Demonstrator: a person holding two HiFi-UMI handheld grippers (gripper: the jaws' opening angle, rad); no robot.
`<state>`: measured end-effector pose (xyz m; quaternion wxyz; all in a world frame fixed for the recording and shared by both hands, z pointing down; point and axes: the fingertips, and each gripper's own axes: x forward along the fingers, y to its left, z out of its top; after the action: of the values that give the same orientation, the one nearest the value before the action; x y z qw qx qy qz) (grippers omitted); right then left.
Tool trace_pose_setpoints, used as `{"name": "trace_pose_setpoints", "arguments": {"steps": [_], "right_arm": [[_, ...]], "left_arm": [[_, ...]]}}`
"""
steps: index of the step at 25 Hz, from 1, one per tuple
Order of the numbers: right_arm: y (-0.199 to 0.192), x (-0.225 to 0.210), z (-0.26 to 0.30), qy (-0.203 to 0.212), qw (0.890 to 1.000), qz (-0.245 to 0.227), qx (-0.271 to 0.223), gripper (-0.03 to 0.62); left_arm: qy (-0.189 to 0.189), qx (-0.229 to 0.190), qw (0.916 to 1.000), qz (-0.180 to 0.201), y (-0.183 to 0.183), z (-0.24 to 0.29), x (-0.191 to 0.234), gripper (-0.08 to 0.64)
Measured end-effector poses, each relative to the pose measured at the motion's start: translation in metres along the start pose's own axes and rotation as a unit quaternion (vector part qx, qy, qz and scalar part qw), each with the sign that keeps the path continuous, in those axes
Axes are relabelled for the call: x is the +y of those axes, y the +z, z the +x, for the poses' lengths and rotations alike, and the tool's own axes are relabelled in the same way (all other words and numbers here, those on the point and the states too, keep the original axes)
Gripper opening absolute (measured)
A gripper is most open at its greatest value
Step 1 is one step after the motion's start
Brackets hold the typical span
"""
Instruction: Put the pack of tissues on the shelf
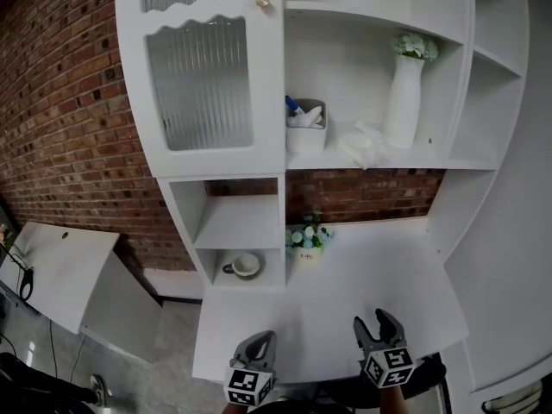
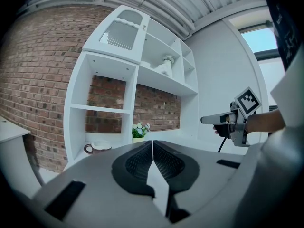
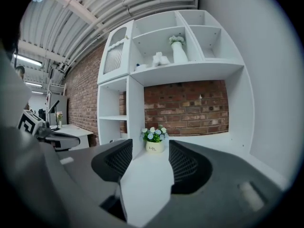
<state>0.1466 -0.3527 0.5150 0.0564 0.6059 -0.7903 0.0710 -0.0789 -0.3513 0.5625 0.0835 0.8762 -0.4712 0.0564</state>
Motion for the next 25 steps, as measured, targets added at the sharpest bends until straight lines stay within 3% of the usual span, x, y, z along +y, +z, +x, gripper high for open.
{"name": "trace_pose_setpoints", "arguments": {"steps": [4,8,17,25], "right_arm": [[-0.014,0.0,-0.002,-0.016,1.0,-0.001,0.009,0.18],[-0.024,-0.005,-0.003,-0.039,0.999,-0.009,0.021,0.064],[-0.037,-0.005,-0.004,-0.051,0.998,-0.011,0.026,0.006],[-0.046,-0.001,-0.002,-0.046,0.998,-0.021,0.039,0.005]], "left_arm": [[0.007,-0.01,0.9999,-0.002,-0.001,-0.001,0.002,0.011],[0.006,-0.006,1.0,-0.002,-0.004,0.001,0.0,0.011],[0.006,-0.005,1.0,-0.002,-0.006,0.003,-0.005,0.011],[0.003,0.001,1.0,-0.006,-0.01,0.007,-0.005,0.011]]}}
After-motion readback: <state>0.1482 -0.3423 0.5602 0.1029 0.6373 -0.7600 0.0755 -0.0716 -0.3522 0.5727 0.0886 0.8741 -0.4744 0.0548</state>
